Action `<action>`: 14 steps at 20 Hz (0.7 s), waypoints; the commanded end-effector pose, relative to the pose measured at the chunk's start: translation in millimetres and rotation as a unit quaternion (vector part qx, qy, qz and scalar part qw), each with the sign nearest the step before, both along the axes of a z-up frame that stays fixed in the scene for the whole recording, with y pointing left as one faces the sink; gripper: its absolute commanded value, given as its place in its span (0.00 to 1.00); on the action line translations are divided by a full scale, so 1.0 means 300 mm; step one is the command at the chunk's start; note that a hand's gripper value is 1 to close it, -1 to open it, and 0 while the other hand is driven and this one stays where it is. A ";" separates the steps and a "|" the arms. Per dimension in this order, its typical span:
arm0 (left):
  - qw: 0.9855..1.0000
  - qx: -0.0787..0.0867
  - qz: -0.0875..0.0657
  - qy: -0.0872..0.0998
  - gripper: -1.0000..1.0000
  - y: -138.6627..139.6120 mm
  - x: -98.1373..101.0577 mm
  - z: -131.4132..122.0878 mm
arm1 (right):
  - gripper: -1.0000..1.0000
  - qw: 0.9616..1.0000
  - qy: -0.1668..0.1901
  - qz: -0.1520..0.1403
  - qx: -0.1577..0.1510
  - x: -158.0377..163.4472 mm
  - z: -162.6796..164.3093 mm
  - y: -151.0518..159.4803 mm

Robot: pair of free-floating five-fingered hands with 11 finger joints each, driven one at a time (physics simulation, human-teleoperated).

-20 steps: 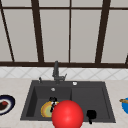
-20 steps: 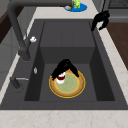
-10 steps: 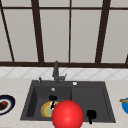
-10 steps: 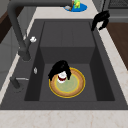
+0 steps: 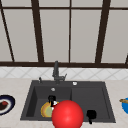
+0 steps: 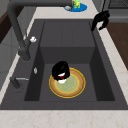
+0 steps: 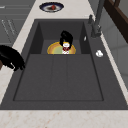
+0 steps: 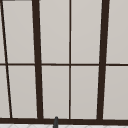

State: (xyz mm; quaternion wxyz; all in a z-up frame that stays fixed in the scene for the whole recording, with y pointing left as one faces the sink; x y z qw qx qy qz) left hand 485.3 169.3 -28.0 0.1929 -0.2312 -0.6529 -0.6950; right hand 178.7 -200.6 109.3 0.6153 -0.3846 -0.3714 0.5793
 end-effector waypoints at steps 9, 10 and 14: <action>1.000 -0.003 0.006 -0.006 0.00 0.000 0.002 -0.028 | 0.50 1.000 0.000 0.000 0.000 0.000 0.000 0.000; 1.000 0.008 0.014 0.001 0.00 0.000 -0.001 -0.023 | 0.50 1.000 0.000 0.000 0.000 0.000 0.000 0.000; 1.000 0.014 0.010 0.015 0.00 0.006 0.029 -0.050 | 0.50 1.000 0.000 0.000 0.000 0.000 0.000 0.000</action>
